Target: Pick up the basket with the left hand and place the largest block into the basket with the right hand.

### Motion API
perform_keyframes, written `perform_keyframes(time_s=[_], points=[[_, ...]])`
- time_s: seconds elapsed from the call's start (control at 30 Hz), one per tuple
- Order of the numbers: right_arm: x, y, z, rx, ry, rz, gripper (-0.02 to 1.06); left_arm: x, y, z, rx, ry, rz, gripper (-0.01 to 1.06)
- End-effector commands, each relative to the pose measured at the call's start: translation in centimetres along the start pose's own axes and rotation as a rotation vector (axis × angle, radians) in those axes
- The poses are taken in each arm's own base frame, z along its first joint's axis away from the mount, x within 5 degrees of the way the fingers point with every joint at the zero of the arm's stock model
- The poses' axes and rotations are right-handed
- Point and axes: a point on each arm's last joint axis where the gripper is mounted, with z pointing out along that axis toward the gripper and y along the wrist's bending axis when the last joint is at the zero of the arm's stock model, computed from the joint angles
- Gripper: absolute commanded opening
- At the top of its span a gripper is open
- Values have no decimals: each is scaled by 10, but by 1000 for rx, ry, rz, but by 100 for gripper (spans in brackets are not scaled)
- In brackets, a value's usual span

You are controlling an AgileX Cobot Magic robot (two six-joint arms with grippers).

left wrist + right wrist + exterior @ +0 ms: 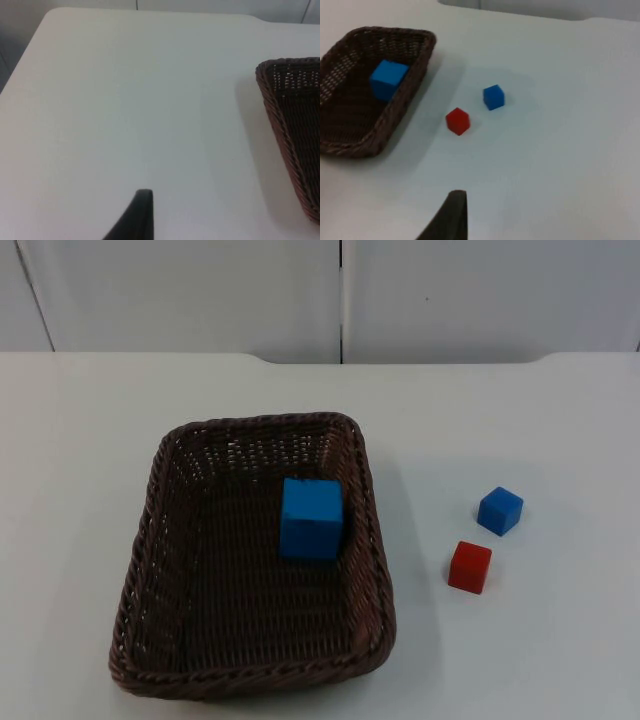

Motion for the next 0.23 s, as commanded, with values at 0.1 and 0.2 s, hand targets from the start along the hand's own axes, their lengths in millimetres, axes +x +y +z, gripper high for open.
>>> perform_keyframes(time_s=[0.1, 0.2], points=[[0, 1, 1, 79, -6, 38, 105, 1, -1, 0, 6, -4, -1, 105], [0, 1, 1, 128, -7, 64, 105, 1, -1, 0, 6, -4, -1, 105]])
